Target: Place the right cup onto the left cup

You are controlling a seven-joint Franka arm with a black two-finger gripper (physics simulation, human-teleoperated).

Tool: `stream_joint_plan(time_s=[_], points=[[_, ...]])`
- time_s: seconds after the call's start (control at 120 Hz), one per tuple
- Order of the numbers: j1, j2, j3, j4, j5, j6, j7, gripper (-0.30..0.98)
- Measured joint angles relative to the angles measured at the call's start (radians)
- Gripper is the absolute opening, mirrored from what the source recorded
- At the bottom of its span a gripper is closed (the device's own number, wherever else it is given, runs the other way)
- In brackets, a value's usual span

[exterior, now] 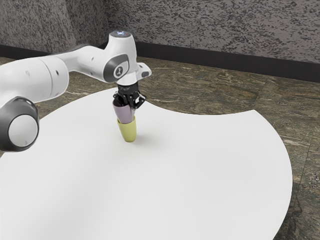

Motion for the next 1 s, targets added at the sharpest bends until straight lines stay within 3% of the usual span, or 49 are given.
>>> stream_joint_plan(time_s=[0.317,0.458,0.7,0.917,1.0], points=[[0.000,0.005,0.000,0.000,-0.007,0.013,0.031,0.37],[0.000,0.004,0.000,0.000,-0.009,0.015,0.040,0.52],[-0.004,-0.037,-0.018,0.002,-0.007,0.008,0.052,0.63],[-0.015,-0.176,-0.028,-0.022,-0.007,-0.043,0.057,0.67],[-0.014,-0.269,-0.029,-0.102,-0.011,-0.073,0.059,0.67]])
